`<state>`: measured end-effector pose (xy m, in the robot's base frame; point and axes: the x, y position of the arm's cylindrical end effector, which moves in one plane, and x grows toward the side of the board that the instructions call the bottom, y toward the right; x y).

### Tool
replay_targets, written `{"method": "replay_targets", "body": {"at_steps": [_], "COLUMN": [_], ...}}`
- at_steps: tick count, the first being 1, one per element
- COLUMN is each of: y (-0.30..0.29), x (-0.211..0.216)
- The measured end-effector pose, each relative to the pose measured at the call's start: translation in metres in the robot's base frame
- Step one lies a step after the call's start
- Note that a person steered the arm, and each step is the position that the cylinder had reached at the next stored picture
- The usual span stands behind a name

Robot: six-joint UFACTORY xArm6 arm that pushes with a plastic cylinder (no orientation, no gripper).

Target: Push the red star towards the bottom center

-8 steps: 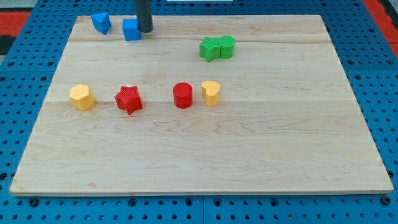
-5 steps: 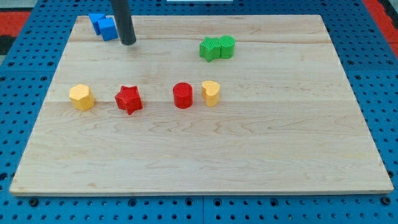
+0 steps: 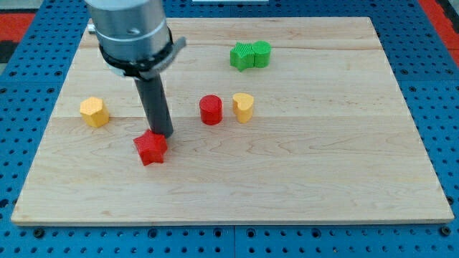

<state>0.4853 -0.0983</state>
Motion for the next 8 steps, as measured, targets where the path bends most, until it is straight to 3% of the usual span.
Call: {"method": "replay_targets", "body": {"at_steps": [2, 4, 5, 8], "y": [-0.03, -0.109, -0.088, 0.094], "x": [-0.002, 0.002, 0.029, 0.042]}}
